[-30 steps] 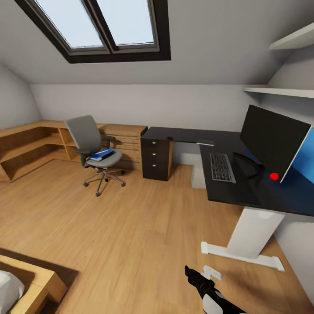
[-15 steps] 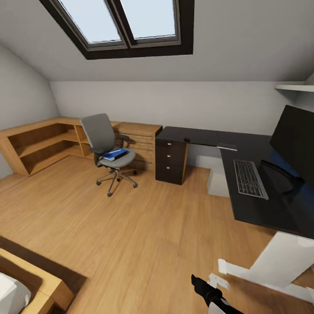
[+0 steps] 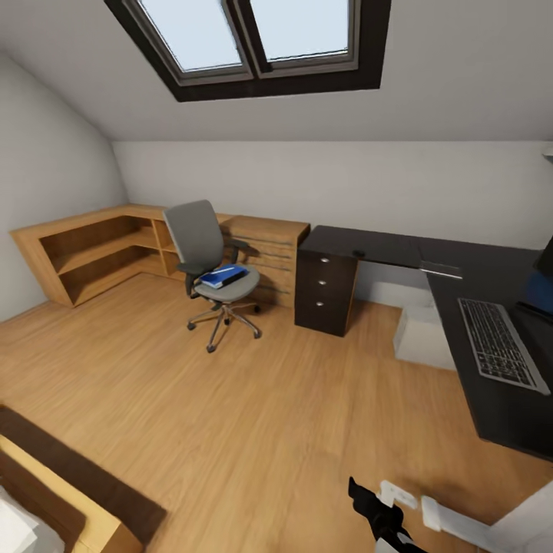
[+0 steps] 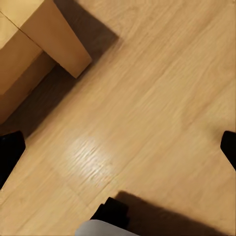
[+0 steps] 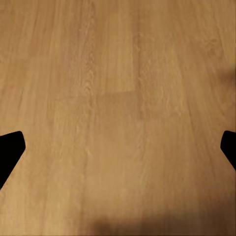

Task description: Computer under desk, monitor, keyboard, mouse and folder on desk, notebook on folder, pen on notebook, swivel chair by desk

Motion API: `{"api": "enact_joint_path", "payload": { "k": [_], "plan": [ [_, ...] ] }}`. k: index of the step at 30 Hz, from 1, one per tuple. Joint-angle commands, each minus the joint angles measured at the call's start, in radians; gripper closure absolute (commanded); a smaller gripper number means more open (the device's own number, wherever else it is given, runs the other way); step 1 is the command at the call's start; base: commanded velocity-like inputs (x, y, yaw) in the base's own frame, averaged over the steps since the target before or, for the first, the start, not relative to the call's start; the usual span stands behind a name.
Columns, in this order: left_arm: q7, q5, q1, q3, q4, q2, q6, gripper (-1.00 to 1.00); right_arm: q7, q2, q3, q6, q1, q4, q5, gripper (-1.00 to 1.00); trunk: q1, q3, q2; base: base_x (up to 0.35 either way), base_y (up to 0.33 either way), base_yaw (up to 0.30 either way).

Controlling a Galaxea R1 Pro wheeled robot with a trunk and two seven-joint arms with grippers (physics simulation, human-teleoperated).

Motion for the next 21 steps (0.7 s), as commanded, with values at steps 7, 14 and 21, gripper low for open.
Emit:
{"api": "enact_joint_path", "payload": {
  "k": [7, 14, 21],
  "plan": [
    [0.004, 0.007, -0.001, -0.013, -0.002, 0.000, -0.004, -1.00, 0.000, 0.000, 0.009, -0.067, -0.001, 0.021, -0.010, -1.00, 0.000, 0.008, 0.000, 0.285, 0.208, 0.076],
    [0.004, 0.007, -0.001, -0.015, -0.002, 0.000, -0.004, -1.00, 0.000, -0.001, 0.009, -0.088, 0.000, 0.045, -0.009, -1.00, 0.000, 0.019, 0.000, 0.325, 0.017, 0.009],
    [0.003, 0.007, -0.001, -0.017, -0.002, -0.003, -0.004, -1.00, 0.002, -0.004, 0.009, -0.090, 0.006, 0.049, -0.007, -1.00, 0.000, 0.030, 0.000, 0.310, -0.126, 0.001]
  ]
}}
